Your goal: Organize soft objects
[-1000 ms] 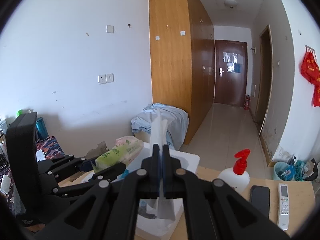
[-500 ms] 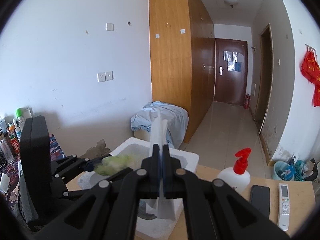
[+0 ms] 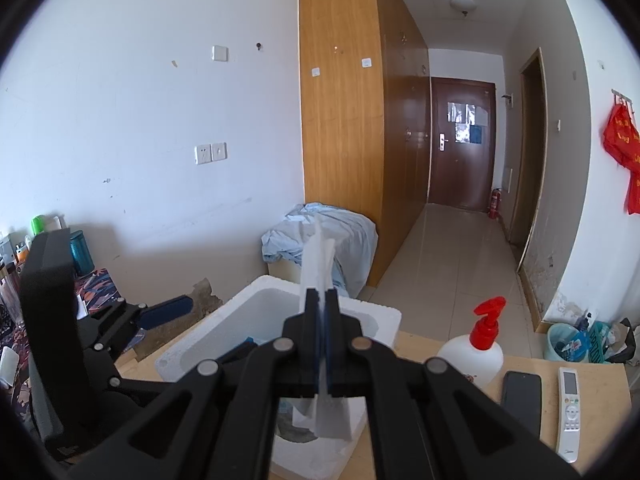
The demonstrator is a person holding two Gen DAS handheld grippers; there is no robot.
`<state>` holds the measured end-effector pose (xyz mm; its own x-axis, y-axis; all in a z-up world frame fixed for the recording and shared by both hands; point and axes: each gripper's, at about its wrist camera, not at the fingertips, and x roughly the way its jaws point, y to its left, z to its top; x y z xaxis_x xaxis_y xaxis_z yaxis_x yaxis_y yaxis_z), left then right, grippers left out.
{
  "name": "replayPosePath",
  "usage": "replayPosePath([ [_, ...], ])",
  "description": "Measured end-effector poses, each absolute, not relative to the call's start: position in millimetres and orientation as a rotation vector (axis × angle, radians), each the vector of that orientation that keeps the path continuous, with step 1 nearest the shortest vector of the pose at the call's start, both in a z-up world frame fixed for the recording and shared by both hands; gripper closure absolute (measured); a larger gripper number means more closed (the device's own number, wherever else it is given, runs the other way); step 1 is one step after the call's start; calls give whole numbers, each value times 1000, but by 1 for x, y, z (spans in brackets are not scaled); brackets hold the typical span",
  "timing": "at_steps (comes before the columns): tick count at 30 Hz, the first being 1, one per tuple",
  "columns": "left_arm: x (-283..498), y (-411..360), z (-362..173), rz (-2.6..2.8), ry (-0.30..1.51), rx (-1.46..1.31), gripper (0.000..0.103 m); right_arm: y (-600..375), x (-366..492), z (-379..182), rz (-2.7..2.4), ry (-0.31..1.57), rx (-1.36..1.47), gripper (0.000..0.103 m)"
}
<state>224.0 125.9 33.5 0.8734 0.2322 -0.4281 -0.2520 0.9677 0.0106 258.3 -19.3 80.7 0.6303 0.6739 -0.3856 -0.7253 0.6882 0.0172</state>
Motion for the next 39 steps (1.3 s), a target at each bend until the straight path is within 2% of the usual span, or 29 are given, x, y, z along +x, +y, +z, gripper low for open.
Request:
replayPosePath([
  [11,215,142,37,280,421,-90,23,-13,256,82,839,338,-133,99],
  [32,208,150,39,302,410,-110,23,8,279,44,834,528,-231,98],
  [33,207,150,39,302,408,-112,23,10,279,43,833,538,-242,92],
  [35,206,151,40,303,404,-115,23,11,280,41,825,548,-254,63],
  [36,205,152,41,304,401,-118,23,12,280,40,819,560,-267,42],
  [37,204,153,42,306,398,-123,23,12,280,38,815,566,-274,37],
  [39,200,158,45,314,384,-137,23,11,278,38,802,554,-268,36],
])
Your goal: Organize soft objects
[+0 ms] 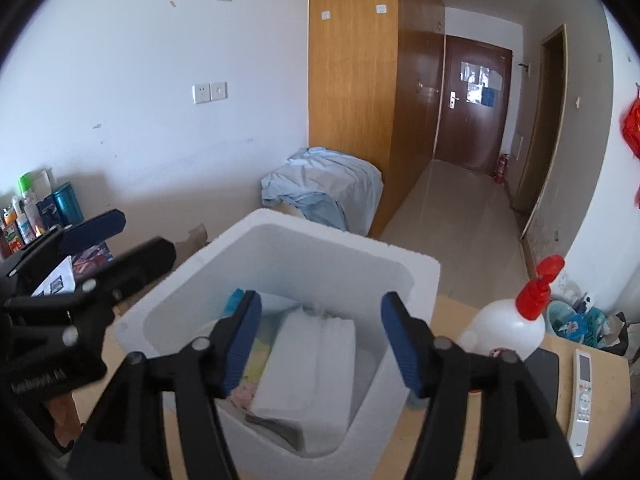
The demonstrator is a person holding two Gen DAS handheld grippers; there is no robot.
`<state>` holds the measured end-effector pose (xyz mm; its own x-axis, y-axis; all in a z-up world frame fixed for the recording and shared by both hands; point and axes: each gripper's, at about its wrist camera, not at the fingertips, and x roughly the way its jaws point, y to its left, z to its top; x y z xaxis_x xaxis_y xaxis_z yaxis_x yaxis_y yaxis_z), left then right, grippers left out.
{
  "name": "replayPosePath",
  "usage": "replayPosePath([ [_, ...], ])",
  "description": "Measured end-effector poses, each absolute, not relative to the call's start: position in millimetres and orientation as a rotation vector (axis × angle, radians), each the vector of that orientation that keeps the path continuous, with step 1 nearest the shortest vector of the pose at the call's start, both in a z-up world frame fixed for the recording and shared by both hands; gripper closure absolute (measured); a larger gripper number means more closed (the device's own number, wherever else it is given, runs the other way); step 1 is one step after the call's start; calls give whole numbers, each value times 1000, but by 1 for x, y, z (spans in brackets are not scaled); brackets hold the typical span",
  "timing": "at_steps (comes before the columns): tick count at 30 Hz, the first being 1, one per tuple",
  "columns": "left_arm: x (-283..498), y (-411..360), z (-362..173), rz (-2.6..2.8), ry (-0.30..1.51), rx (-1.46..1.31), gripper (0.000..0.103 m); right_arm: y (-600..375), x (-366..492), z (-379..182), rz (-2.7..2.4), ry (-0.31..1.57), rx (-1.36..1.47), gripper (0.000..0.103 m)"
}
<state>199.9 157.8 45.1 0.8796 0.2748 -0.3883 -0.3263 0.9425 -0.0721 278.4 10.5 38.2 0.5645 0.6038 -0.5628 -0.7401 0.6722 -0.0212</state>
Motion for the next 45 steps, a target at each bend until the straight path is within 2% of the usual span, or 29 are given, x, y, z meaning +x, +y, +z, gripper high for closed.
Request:
replayPosePath([
  [23,169,144,66,286,324,-146,23,-15,258,59,763,514,-236,35],
  [27,152,128,73,263,314,-139,22,-38,241,67,741,488,-211,31],
  [31,133,111,76,244,303,-137,13,-67,223,72,713,460,-165,31],
  [39,98,71,76,215,304,-125,9,-128,163,88,666,331,-72,22],
  [45,69,38,82,190,275,-102,7,-161,135,97,636,277,-65,22],
])
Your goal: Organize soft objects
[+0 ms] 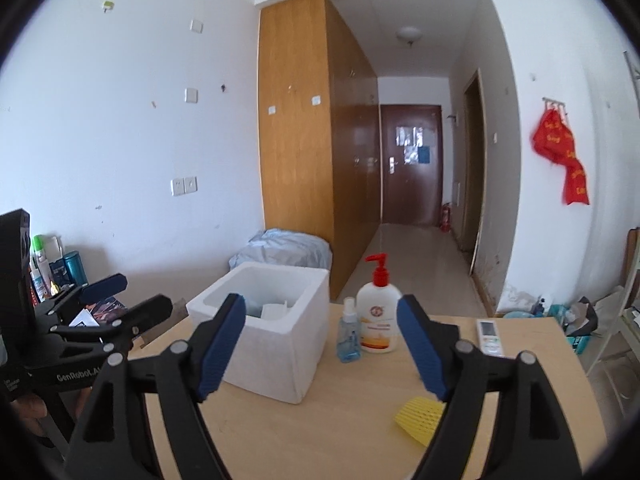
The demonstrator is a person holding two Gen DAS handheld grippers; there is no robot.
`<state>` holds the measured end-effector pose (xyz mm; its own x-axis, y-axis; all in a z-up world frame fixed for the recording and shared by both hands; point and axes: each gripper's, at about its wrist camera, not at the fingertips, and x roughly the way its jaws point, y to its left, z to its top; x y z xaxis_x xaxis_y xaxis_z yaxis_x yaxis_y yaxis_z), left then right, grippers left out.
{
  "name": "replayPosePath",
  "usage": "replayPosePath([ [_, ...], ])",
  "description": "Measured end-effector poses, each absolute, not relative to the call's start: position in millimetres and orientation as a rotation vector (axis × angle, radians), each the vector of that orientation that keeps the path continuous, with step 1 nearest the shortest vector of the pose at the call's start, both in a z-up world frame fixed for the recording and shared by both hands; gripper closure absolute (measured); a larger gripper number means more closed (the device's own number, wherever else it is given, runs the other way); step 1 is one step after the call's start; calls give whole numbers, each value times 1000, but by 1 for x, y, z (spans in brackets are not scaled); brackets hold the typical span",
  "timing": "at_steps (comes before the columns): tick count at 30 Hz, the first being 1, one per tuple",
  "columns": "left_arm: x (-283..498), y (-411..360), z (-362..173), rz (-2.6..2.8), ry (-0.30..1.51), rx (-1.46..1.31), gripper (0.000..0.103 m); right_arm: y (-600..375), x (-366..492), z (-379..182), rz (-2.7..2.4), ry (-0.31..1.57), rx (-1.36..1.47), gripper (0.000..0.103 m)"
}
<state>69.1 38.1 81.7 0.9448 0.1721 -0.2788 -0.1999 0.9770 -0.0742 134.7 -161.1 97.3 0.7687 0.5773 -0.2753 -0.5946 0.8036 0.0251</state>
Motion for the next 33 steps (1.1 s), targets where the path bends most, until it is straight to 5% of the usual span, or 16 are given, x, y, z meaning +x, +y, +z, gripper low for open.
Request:
replayPosePath([
  [33,0,-49,33,9,254,-107,3,-251,56,42,479,254,4,21],
])
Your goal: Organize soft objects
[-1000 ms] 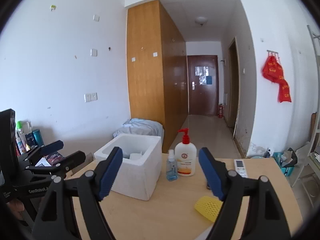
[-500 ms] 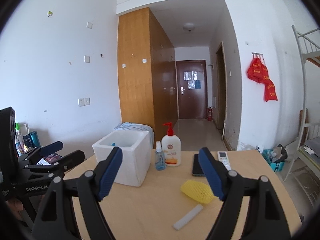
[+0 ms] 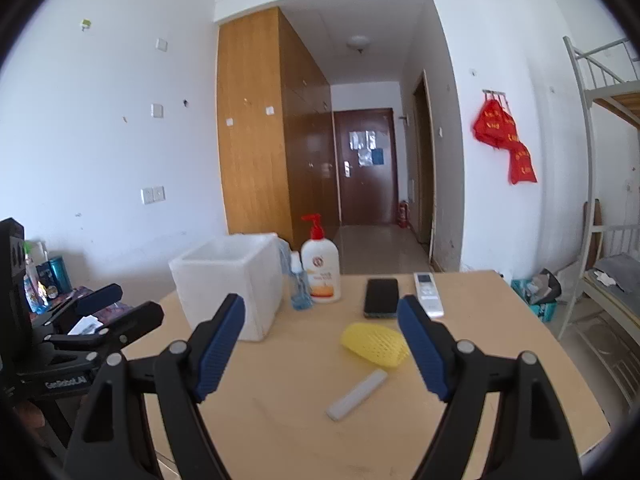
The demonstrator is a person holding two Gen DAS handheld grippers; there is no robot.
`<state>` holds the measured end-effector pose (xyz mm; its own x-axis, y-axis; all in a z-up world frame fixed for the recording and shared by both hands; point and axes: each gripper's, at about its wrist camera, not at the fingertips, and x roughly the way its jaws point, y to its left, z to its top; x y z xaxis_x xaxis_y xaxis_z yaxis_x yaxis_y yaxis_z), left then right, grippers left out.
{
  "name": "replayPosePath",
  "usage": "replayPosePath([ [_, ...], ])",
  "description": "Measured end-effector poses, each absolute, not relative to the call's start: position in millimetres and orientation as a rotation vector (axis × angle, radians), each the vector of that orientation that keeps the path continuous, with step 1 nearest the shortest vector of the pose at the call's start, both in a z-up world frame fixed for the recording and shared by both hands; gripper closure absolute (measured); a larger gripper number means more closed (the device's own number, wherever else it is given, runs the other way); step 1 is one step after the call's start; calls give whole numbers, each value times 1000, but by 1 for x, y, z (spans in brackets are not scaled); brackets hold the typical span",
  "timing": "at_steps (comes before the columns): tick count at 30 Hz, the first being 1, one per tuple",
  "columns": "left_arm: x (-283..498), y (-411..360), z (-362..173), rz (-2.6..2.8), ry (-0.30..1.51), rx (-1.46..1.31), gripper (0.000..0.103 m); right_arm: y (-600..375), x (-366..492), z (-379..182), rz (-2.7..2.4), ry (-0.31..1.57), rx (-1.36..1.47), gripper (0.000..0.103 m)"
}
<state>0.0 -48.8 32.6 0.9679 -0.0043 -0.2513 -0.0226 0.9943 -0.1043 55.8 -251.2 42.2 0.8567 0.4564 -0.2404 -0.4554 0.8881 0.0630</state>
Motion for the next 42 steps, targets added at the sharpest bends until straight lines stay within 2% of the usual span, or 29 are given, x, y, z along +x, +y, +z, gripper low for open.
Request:
replayPosePath([
  [16,28,-75,-15,-57,394,-80,3,-262,69,5,403,365,-1,21],
  [42,86,-100,-39,-158,530,-40,3,-272,125,-10,383,488,0,21],
])
